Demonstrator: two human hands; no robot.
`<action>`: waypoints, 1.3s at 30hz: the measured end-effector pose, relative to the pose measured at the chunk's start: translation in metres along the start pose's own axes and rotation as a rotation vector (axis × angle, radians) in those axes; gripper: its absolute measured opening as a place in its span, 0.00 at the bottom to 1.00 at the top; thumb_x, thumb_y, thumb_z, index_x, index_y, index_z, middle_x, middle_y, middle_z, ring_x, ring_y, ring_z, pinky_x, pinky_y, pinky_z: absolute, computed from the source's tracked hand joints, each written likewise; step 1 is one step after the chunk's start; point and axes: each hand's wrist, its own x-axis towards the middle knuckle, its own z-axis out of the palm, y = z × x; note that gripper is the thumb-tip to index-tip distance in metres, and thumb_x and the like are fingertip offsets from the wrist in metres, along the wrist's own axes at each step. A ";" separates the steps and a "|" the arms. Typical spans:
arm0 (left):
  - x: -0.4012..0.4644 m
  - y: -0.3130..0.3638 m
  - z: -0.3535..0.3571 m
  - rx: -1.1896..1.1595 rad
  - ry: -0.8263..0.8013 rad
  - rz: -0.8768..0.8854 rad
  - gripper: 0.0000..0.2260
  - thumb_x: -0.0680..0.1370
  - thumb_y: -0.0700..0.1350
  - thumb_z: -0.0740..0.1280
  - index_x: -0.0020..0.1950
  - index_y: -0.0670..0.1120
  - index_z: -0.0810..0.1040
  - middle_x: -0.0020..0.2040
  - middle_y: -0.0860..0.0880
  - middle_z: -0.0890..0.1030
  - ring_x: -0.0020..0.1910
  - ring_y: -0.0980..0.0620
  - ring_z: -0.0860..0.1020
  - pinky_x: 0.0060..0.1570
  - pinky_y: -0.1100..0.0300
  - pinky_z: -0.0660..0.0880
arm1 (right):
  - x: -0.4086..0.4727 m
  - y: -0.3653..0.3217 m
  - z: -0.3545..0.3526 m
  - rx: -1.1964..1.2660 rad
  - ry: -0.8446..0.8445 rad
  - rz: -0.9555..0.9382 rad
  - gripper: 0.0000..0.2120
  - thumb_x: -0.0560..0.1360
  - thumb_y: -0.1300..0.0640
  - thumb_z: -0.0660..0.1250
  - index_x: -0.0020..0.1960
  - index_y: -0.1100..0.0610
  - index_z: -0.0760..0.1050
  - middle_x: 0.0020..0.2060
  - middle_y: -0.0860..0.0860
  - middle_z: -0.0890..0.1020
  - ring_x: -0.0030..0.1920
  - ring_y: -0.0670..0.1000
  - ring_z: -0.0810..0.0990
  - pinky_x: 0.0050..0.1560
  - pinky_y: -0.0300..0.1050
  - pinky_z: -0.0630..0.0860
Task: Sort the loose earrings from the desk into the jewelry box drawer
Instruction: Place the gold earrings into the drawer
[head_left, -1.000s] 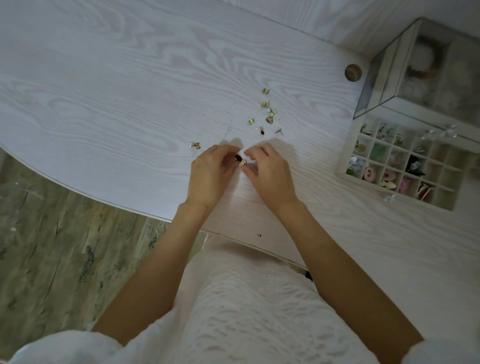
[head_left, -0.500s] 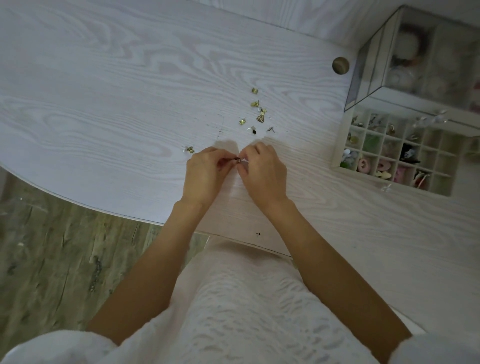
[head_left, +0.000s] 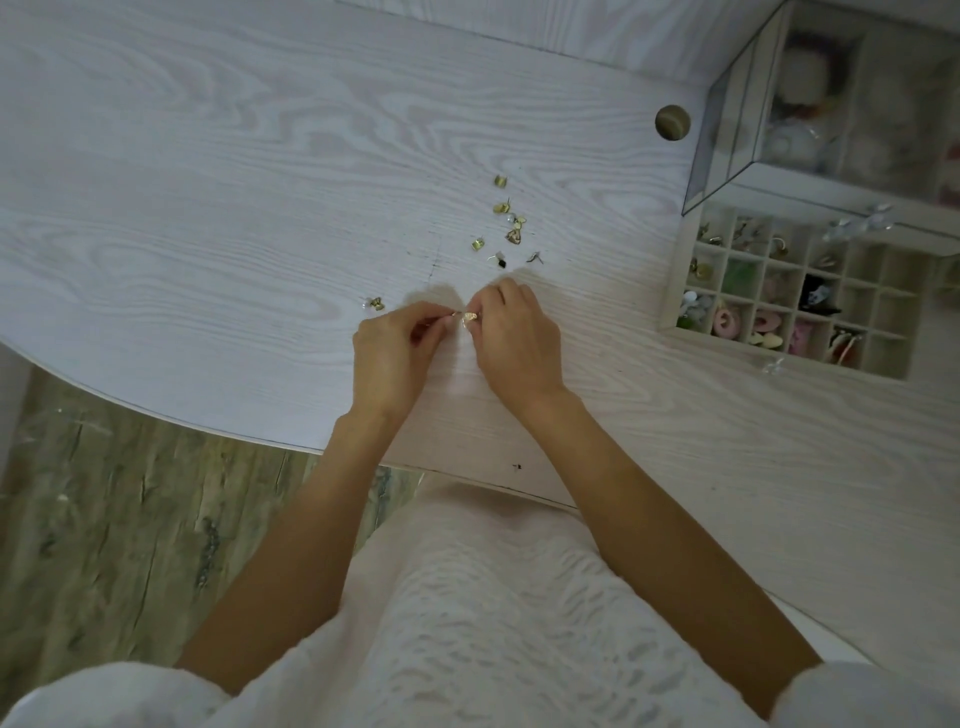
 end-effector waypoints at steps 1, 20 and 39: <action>-0.001 -0.002 -0.001 0.007 0.011 -0.010 0.05 0.75 0.43 0.69 0.49 0.46 0.83 0.43 0.52 0.84 0.41 0.59 0.79 0.48 0.70 0.74 | 0.001 0.001 0.000 -0.010 -0.022 -0.004 0.03 0.72 0.66 0.66 0.45 0.61 0.75 0.42 0.55 0.78 0.41 0.54 0.75 0.28 0.43 0.68; -0.006 0.108 0.084 -0.246 -0.274 0.211 0.03 0.73 0.41 0.71 0.44 0.42 0.80 0.39 0.52 0.82 0.39 0.59 0.80 0.42 0.69 0.77 | -0.066 0.099 -0.108 0.548 0.190 0.365 0.04 0.73 0.60 0.69 0.47 0.57 0.76 0.37 0.47 0.81 0.38 0.44 0.80 0.42 0.38 0.78; 0.024 0.239 0.258 0.365 -0.202 0.628 0.11 0.76 0.51 0.65 0.56 0.51 0.80 0.47 0.45 0.84 0.56 0.46 0.76 0.43 0.52 0.75 | -0.069 0.268 -0.168 0.298 0.459 0.568 0.08 0.71 0.64 0.67 0.49 0.59 0.81 0.42 0.55 0.85 0.39 0.46 0.79 0.42 0.31 0.71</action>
